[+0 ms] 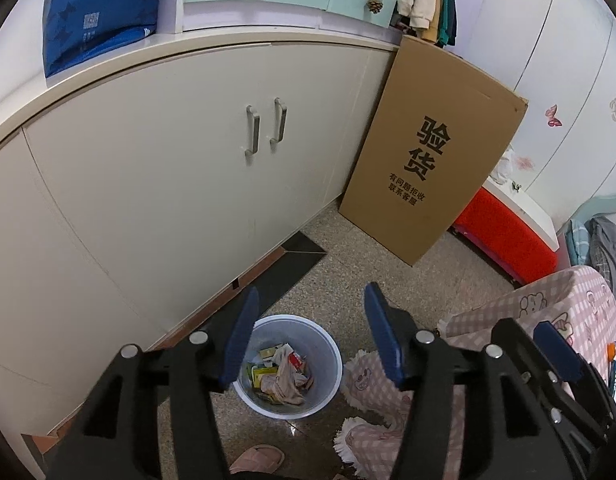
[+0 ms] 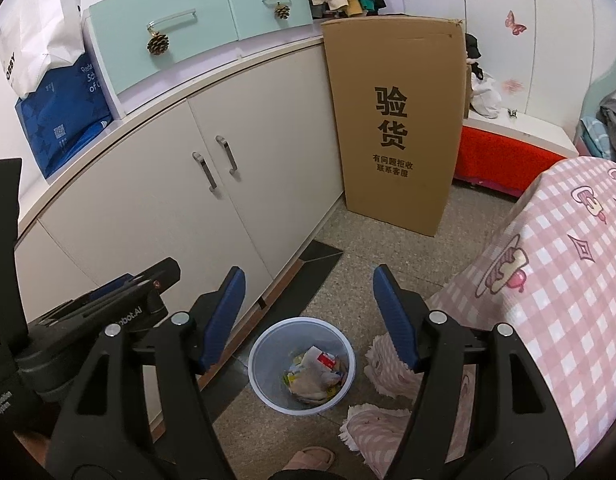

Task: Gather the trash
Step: 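Swing both open tools back over the table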

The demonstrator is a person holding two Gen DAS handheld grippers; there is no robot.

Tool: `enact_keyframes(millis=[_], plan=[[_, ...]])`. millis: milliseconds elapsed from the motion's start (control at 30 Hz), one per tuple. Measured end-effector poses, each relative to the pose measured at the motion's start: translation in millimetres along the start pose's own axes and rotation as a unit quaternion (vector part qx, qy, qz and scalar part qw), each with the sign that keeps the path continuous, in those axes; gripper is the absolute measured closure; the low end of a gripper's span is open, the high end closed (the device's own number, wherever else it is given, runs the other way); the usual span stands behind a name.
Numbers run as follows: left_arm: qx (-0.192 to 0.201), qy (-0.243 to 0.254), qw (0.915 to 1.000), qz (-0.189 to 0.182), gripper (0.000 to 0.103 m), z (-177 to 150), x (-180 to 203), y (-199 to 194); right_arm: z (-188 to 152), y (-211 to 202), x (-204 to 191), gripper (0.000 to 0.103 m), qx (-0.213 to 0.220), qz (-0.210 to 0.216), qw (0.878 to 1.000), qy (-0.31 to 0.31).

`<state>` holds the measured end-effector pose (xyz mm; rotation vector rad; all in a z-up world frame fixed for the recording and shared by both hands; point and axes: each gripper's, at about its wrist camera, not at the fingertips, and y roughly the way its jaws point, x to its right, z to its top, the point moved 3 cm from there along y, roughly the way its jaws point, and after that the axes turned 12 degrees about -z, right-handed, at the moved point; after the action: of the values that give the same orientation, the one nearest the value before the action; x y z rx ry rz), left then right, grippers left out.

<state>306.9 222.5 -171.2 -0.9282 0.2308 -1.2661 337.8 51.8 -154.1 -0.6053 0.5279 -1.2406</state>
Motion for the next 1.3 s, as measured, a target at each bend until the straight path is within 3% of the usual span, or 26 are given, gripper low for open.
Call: enact_keyframes(millis=[700, 1000, 1300], plan=[[0.040, 0.031, 0.9984, -0.025, 0.041, -12.6, 46.7, -71.1, 1.6, -75.2, 34.3, 0.033, 0.045, -0.018, 0.999, 0.017], [0.050, 0.070, 0.9948, -0.055, 0.038, -32.3, 102.2, -103.3, -11.2, -122.2, 86.9, 0.032, 0.070, -0.042, 0.995, 0.054], [0.032, 0.128, 0.9870, -0.091, 0.033, -65.2, 181.7, -108.9, -30.9, -158.1, 173.0, 0.030, 0.083, -0.086, 0.987, 0.110]])
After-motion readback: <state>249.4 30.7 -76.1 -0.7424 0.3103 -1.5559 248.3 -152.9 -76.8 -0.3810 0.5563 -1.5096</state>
